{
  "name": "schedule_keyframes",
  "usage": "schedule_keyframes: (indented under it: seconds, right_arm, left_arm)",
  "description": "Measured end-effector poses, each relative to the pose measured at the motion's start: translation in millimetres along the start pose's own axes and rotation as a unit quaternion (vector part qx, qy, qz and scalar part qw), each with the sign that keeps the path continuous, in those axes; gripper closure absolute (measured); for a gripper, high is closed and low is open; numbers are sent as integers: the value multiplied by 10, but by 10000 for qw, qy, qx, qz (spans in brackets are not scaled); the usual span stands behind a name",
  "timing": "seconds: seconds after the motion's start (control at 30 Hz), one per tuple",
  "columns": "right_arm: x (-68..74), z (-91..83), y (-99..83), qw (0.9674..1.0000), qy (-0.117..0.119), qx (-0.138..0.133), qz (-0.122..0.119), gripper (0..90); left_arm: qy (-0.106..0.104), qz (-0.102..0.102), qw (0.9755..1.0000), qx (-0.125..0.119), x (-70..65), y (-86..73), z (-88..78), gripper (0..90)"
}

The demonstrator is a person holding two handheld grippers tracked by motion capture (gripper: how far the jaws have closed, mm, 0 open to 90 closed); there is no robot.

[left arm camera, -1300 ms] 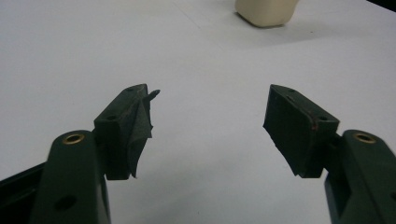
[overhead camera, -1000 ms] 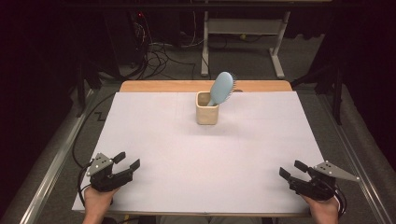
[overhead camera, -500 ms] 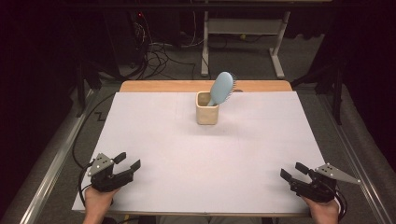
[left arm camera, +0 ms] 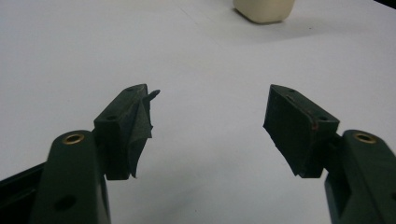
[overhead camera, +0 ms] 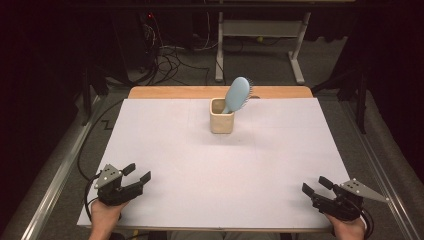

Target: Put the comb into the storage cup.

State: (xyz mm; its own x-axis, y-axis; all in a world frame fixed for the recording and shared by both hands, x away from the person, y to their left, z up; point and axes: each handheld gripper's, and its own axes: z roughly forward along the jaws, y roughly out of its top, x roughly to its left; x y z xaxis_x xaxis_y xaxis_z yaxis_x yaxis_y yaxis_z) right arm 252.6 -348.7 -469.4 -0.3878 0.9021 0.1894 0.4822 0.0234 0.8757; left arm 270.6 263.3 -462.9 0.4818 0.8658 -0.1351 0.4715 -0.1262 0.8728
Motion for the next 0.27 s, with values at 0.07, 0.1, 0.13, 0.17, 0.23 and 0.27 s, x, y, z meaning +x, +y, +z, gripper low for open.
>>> schedule_keyframes:
  seconds: [0.07,0.1,0.13,0.17,0.23,0.27]
  right_arm:
    - [1,0,0,10000,3,-6,-2,266]
    - [3,0,0,10000,3,-5,-8,266]
    - [3,0,0,10000,5,-4,-10,266]
    - [3,-1,0,10000,3,-9,-16,266]
    - [-1,-2,0,10000,3,-33,-22,265]
    - [-2,-3,0,10000,8,-37,-3,265]
  left_arm:
    - [-2,-8,10000,-10,1,0,-2,323]
    - [0,-11,10000,-12,1,-1,-2,323]
    - [-2,-14,10000,-11,2,-1,-1,324]
    - [-5,-14,10000,-7,2,-1,0,323]
    - [-6,-9,10000,-4,2,0,1,323]
    - [-6,-14,10000,-10,3,0,2,323]
